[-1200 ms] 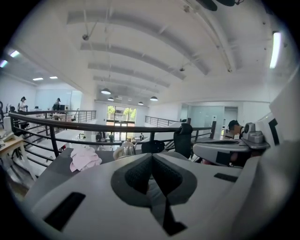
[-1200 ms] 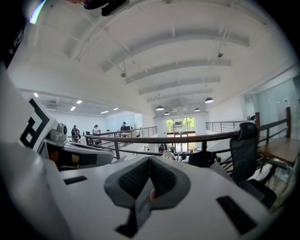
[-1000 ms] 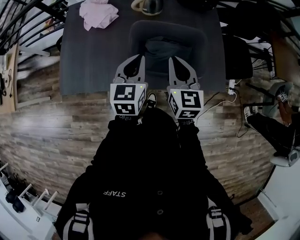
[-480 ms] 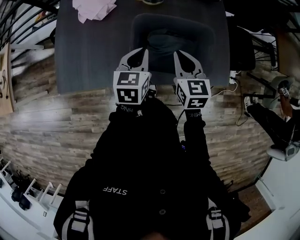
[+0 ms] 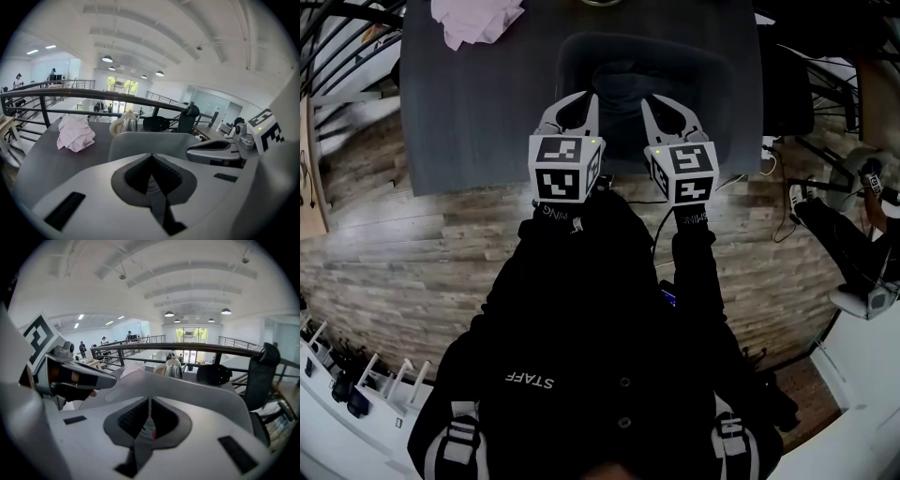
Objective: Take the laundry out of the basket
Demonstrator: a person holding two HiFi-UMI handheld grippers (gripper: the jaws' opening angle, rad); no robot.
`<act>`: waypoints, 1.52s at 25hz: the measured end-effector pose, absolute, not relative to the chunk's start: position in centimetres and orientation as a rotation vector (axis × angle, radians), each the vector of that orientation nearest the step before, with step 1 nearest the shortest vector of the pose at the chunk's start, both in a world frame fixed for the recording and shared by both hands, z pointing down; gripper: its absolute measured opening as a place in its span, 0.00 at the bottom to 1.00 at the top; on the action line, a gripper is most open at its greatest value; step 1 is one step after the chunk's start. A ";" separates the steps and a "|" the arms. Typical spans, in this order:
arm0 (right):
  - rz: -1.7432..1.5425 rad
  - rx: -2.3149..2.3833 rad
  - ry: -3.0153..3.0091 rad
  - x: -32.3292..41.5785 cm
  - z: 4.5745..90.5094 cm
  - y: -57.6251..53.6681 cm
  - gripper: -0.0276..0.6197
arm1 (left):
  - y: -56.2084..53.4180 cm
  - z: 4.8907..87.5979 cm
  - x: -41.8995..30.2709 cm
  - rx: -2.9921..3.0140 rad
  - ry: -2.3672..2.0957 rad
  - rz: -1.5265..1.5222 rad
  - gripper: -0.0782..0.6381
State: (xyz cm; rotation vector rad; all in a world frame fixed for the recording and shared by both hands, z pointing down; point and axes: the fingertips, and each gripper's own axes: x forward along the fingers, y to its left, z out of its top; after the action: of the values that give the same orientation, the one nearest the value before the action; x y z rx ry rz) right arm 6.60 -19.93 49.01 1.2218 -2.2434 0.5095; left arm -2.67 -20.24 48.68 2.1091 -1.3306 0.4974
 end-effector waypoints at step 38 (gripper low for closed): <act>0.503 0.414 -2.073 7.4 66.9 -23.0 0.76 | -25.6 60.3 0.9 1.853 -1.158 0.681 0.11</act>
State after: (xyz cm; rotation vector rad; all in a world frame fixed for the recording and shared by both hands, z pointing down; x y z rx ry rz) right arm 7.35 -23.00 66.92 0.4139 -2.0729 0.5028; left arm 0.95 -25.64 60.25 1.8534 -1.1576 0.6808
